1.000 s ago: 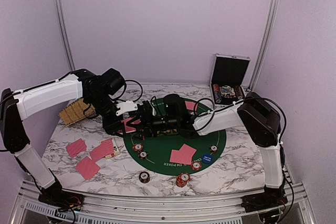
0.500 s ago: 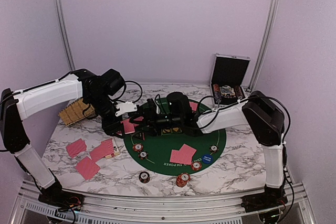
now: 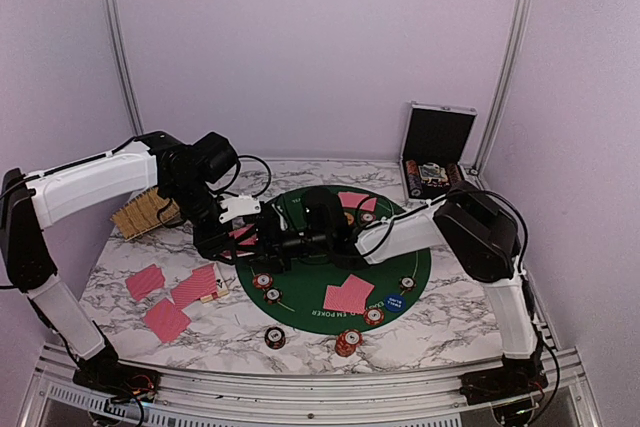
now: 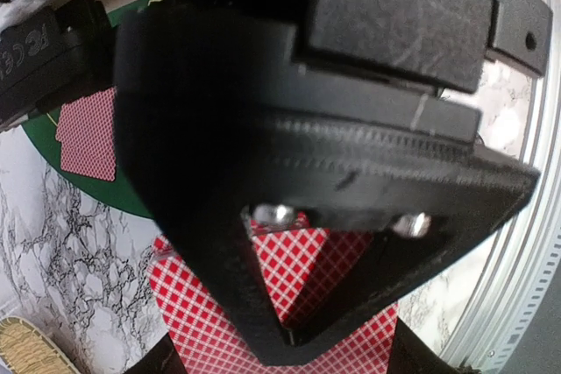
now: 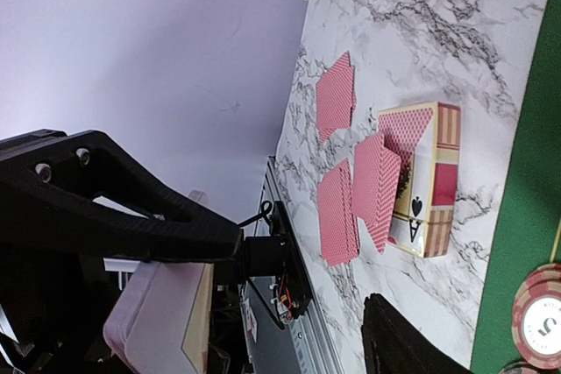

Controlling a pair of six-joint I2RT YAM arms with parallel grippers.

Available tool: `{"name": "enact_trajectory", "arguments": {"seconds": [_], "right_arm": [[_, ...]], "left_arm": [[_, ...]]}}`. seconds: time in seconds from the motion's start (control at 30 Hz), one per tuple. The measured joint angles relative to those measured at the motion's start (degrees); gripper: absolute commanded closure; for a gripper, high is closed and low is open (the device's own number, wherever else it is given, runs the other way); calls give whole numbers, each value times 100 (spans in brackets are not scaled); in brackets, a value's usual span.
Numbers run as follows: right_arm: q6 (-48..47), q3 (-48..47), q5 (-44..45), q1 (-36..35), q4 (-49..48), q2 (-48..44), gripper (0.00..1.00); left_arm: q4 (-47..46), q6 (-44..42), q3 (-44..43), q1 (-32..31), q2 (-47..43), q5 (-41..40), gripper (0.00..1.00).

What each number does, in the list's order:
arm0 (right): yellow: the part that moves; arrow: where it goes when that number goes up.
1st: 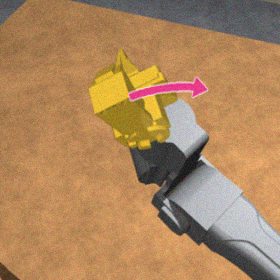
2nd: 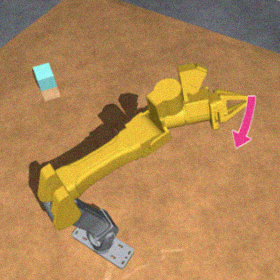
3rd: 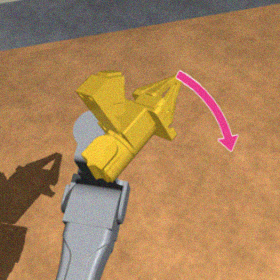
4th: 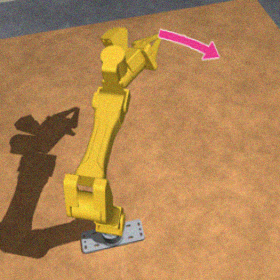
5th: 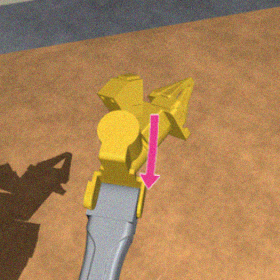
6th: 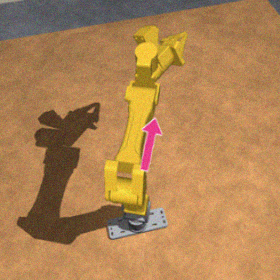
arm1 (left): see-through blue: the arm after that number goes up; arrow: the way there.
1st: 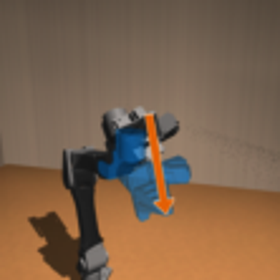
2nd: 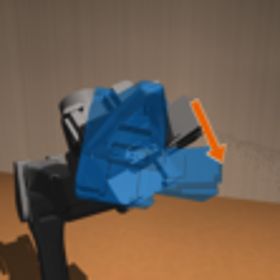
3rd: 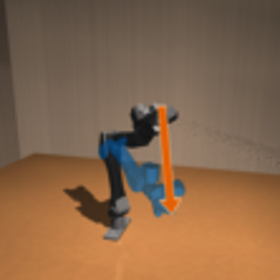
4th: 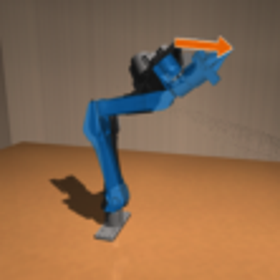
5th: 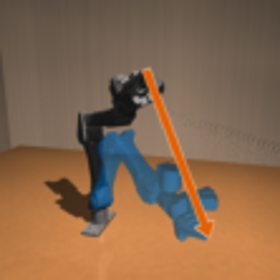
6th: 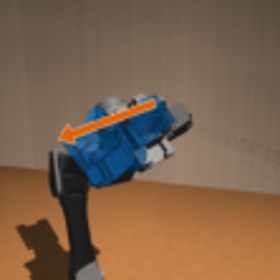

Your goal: Distribute texas hold em gaming equipment

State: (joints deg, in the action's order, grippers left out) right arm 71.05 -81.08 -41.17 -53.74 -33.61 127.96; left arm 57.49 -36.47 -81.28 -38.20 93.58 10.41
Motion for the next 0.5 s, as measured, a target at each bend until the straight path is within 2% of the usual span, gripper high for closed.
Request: {"name": "enact_trajectory", "arguments": {"seconds": [0.2,0.5], "right_arm": [[116,-452,-107,-79,-59,323,32],[129,-645,-146,-107,-15,433,32]], "left_arm": [[44,2,0,0,2,9,38],[44,2,0,0,2,11,38]]}}
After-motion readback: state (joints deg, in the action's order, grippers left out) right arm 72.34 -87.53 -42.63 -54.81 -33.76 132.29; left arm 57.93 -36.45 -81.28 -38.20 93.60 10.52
